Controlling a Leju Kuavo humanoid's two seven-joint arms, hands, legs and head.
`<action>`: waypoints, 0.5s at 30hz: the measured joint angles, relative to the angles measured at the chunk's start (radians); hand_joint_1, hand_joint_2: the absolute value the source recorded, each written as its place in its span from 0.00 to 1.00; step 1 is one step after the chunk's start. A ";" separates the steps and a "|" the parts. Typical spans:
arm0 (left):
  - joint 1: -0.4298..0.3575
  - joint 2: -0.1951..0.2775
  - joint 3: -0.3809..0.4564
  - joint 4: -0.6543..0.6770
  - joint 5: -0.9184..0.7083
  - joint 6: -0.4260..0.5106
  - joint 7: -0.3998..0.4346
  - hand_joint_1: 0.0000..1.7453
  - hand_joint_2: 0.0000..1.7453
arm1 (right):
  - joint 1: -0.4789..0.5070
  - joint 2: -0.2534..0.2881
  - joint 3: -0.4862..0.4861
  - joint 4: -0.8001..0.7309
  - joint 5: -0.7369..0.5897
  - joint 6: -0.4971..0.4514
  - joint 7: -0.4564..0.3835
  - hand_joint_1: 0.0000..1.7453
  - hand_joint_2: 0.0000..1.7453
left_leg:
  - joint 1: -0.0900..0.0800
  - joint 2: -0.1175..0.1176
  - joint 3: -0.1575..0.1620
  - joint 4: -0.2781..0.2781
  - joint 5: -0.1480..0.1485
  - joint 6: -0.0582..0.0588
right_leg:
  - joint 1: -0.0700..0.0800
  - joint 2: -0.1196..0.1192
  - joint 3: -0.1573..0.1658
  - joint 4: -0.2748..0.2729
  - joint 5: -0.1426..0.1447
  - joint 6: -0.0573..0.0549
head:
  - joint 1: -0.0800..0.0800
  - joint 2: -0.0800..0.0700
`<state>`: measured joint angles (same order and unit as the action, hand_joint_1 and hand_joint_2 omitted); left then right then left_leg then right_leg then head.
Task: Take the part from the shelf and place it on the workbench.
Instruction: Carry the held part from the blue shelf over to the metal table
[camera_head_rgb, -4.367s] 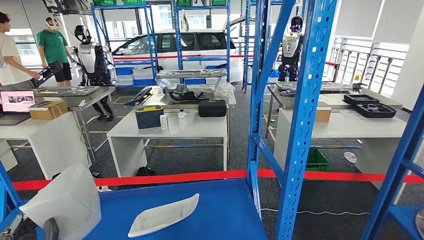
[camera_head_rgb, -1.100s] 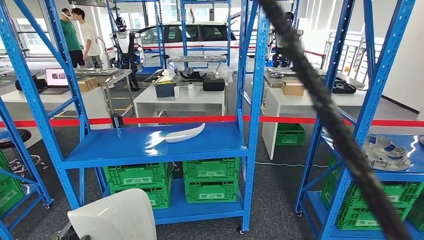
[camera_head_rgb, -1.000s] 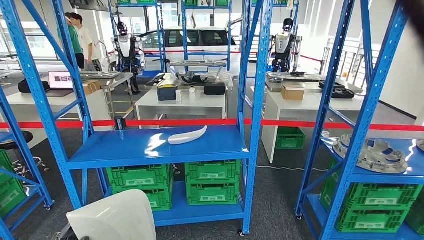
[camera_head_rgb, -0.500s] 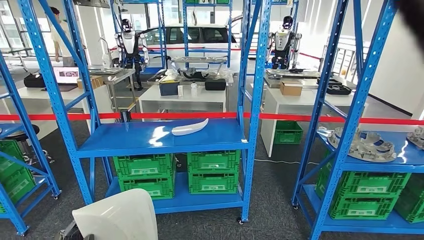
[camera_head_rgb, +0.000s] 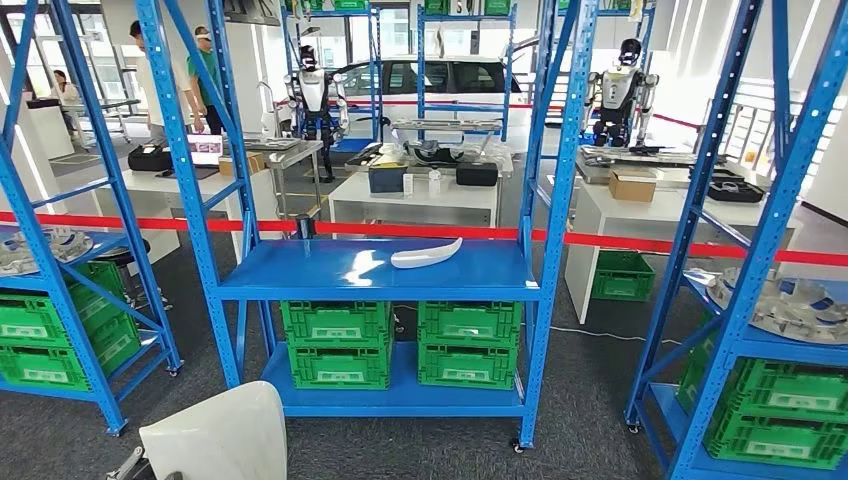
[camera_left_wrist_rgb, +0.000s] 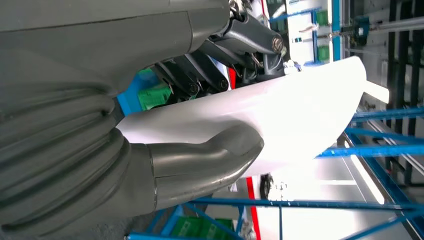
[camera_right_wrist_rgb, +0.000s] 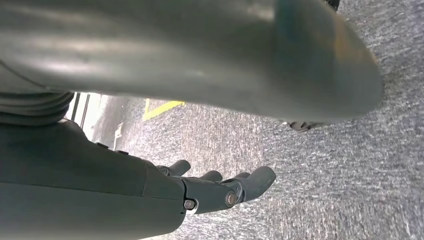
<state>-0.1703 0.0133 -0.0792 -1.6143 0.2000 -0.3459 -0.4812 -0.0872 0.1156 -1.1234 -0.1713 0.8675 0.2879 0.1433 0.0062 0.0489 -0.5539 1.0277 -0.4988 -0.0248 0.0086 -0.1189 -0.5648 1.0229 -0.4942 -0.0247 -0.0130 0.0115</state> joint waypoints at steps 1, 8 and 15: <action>0.000 0.000 0.001 0.000 0.001 -0.001 0.000 1.00 1.00 | -0.001 0.000 0.000 0.000 0.001 0.000 0.000 0.00 0.00 | 0.001 -0.011 -0.003 -0.004 0.002 0.010 | -0.003 0.003 -0.002 0.005 -0.003 0.006 | 0.000 0.000; 0.000 -0.006 0.002 0.001 0.003 -0.005 -0.001 1.00 1.00 | 0.006 0.001 0.000 0.000 0.003 0.000 0.003 0.00 0.00 | -0.005 -0.092 -0.039 -0.007 0.036 0.043 | -0.011 0.116 -0.120 0.282 -0.140 0.017 | -0.001 0.000; -0.001 -0.010 0.002 0.001 0.021 -0.015 0.001 1.00 1.00 | 0.003 -0.001 0.000 0.000 0.006 0.004 0.005 0.00 0.00 | -0.004 -0.172 -0.062 -0.004 0.062 0.014 | 0.000 0.172 0.027 -0.001 -0.028 -0.010 | -0.001 0.000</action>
<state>-0.1711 0.0036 -0.0770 -1.6135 0.2213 -0.3613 -0.4802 -0.0840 0.1148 -1.1233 -0.1713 0.8730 0.2915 0.1487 0.0022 -0.1228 -0.6158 1.0237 -0.4372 -0.0104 0.0083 0.0533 -0.5377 1.0218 -0.5223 -0.0351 -0.0135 0.0114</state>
